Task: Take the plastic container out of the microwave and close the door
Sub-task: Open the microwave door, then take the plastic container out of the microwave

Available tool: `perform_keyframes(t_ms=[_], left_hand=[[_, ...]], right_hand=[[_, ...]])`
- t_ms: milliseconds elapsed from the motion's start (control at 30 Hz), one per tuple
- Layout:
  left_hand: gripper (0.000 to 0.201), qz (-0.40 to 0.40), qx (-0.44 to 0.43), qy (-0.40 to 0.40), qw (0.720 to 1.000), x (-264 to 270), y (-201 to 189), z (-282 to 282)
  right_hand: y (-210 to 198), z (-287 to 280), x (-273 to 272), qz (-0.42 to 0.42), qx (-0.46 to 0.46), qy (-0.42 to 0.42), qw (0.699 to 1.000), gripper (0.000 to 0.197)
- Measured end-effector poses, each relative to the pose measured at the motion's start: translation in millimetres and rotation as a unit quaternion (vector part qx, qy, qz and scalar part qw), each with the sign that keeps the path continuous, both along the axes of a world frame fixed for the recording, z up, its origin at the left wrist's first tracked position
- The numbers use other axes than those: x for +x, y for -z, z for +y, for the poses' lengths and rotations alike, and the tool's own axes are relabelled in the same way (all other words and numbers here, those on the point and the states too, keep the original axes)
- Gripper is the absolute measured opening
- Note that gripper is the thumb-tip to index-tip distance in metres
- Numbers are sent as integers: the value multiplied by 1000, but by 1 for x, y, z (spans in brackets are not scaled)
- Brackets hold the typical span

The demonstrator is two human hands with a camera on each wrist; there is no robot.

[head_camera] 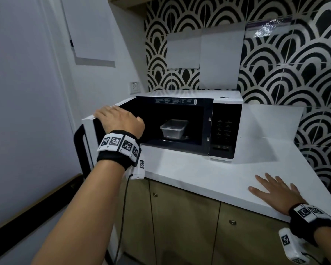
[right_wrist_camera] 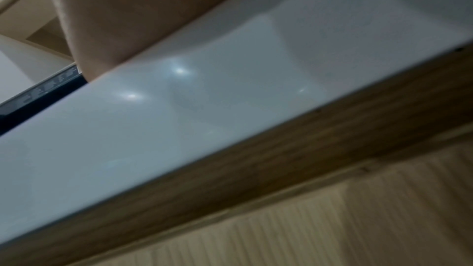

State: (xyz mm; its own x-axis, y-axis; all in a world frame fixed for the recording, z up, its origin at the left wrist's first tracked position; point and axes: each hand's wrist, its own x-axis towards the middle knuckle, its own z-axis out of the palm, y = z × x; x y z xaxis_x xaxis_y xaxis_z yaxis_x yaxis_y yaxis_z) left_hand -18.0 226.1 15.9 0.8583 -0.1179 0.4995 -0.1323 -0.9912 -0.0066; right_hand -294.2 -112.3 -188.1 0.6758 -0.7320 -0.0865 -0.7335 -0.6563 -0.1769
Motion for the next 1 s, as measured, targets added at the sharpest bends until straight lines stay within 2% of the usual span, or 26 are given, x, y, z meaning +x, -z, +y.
perform_keyframes(t_ms=[267, 400, 467, 600, 767, 900, 1000], left_hand=[[94, 26, -52, -27, 998, 49, 8, 30], [93, 11, -67, -35, 997, 60, 11, 36], [89, -11, -79, -5, 997, 60, 17, 29], [77, -36, -96, 119, 988, 52, 45, -9], [70, 40, -156, 256, 953, 49, 77, -73], [73, 109, -204, 288, 929, 69, 97, -117], [81, 144, -229, 280, 921, 88, 110, -144]], right_hand=[[-3, 4, -2, 2, 6, -2, 1000, 84], [-3, 4, -1, 5, 2, -2, 1000, 84], [-3, 4, -2, 6, 2, -2, 1000, 84], [-2, 3, -1, 7, -1, -3, 1000, 88], [-3, 2, -1, 6, 4, -7, 1000, 96], [-2, 0, 0, 19, 1, -8, 1000, 103], [-4, 0, 0, 20, 6, -11, 1000, 99]])
